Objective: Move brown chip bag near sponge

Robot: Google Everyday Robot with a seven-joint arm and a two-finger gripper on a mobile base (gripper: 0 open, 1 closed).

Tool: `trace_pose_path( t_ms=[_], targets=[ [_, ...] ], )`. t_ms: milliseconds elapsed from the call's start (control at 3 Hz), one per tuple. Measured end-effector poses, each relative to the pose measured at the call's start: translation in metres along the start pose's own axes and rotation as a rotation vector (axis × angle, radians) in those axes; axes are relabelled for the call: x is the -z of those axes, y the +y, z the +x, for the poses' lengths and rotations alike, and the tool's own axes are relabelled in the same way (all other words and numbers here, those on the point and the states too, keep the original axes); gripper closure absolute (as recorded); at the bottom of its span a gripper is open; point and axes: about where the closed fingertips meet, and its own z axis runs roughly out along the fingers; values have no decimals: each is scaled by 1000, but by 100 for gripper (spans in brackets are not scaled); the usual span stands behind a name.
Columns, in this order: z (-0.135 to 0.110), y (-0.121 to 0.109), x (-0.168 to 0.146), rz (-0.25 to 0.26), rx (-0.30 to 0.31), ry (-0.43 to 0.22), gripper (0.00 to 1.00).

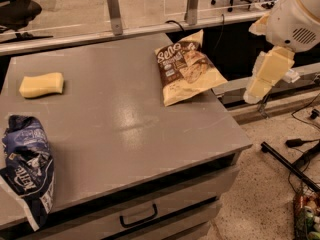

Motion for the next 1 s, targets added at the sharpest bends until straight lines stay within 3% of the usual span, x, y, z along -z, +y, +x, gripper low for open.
trace_pose_path(
  t_ms=[667,1000],
  targets=[
    [-50,-66,-56,-23,-47,-172,0],
    [-72,-91,-96,-52,-134,-197,0]
  ],
)
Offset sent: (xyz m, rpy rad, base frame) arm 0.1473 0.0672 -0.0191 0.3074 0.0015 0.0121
